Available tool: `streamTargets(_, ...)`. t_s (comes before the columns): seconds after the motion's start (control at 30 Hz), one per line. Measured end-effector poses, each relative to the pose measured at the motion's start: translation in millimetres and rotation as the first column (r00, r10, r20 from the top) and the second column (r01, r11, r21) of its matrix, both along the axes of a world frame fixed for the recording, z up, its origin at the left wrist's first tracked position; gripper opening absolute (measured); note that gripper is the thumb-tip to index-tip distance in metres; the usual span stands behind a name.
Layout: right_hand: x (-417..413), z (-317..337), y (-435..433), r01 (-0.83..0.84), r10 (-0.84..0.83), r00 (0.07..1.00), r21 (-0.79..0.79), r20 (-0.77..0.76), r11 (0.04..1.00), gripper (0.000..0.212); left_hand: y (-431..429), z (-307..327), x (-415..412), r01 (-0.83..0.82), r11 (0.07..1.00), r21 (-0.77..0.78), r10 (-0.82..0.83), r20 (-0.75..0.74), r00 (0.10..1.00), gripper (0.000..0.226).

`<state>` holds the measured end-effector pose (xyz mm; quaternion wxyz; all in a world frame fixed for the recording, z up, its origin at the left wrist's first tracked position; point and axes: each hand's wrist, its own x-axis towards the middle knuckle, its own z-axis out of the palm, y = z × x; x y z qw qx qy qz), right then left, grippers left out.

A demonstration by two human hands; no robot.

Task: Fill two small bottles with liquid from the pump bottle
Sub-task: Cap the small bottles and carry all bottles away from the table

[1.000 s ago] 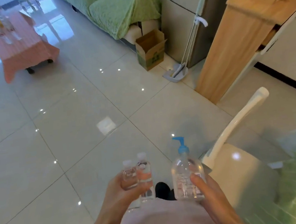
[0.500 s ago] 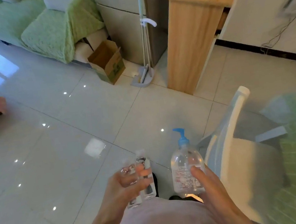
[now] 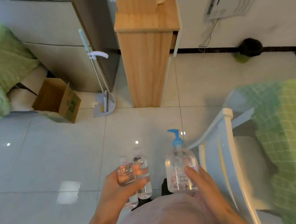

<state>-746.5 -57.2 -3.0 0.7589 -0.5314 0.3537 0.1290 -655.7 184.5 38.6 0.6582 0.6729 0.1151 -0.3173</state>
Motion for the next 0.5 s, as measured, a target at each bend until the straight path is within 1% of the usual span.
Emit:
streamTargets(0.1,30.2,-0.2,-5.0,0.052,-0.052,0.999,-0.002,0.005,0.999,0.094,-9.7,-1.6,40.8,0.069,0.997,0.024,-0.069,-0.005,0.998,0.057)
streamTargets(0.17,53.0,-0.2,-12.0,0.061,-0.062,0.997,0.024,0.043,0.998,0.092,-19.5,-4.1,68.1,0.105,0.994,0.041,-0.105,0.004,0.994,0.049)
streamTargets(0.23,80.0,2.4,-21.3,0.053,-0.055,0.995,0.027,0.089,0.998,0.087,-31.4,-6.6,96.2,0.107,0.993,0.044,-0.108,0.017,0.994,0.038)
streamTargets(0.3,109.9,2.1,-34.3,0.05,-0.052,0.993,0.02,0.109,0.999,0.09,-44.3,-8.4,124.2,0.108,0.992,0.064,-0.11,0.027,0.994,0.034)
streamTargets(0.43,170.2,1.6,-67.3,0.032,-0.038,0.992,0.047,0.123,0.998,0.099,-73.0,-5.3,181.3,0.088,0.994,0.064,-0.089,0.013,0.996,0.036)
streamTargets(0.5,199.6,3.5,-84.8,0.05,-0.057,0.991,0.057,0.122,0.997,0.097,-87.0,-2.4,209.2,0.09,0.994,0.067,-0.09,0.003,0.996,0.037)
